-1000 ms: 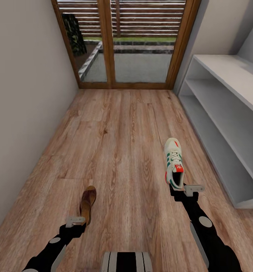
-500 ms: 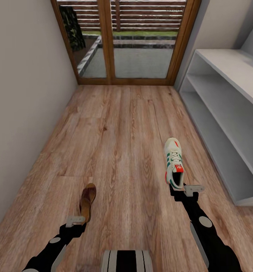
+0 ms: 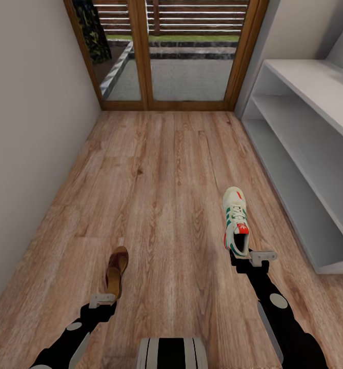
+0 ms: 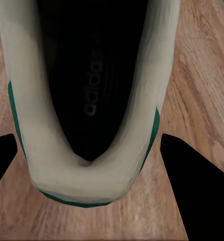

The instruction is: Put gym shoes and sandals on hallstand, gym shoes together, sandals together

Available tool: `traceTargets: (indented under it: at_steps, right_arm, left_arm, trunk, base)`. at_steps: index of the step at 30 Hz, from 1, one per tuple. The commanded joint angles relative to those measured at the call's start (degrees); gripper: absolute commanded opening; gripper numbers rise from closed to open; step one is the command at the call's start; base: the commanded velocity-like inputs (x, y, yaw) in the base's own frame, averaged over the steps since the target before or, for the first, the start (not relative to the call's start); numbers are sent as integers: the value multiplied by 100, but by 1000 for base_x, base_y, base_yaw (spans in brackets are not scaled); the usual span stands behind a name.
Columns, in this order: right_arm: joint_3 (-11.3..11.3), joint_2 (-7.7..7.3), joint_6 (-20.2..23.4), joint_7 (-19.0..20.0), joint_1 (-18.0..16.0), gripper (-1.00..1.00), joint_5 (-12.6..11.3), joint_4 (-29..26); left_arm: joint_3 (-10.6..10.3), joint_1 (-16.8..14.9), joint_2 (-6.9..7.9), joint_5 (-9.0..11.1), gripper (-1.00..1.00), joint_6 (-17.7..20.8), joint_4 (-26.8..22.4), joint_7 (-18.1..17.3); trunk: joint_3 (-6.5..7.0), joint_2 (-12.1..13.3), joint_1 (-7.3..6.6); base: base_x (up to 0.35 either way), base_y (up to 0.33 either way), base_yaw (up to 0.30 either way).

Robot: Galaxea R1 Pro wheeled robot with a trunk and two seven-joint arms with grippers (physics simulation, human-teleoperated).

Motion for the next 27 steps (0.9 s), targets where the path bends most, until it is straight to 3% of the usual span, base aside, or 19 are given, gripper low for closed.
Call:
traceTargets:
  at_steps: [1, 4, 7, 15, 27]
  right_arm:
    - [-3, 0, 11, 4, -2, -100, 27, -5]
    - [-3, 0, 11, 4, -2, -100, 27, -5]
    - [-3, 0, 11, 4, -2, -100, 27, -5]
    - [-3, 0, 11, 4, -2, -100, 27, -5]
    - [-7, 0, 11, 4, -2, -100, 35, -16]
  left_arm:
    - [32, -1, -5, -10, 100, -46, 3, -34]
    - [31, 24, -10, -17, 100, -495, 18, -29]
    - [31, 28, -11, -19, 100, -632, 28, -25]
    - [39, 31, -11, -14, 100, -737, 44, -13]
    - [40, 39, -11, -11, 100, -758, 46, -10]
  trunk:
    - [-28, -3, 1]
    - [-96, -7, 9]
    - [-141, -9, 14]
    - [-158, -9, 14]
    - [-520, -25, 45]
  base:
    - [0, 0, -33]
    - [0, 0, -13]
    - [0, 0, -3]
    - [0, 0, 0]
    - [0, 0, 0]
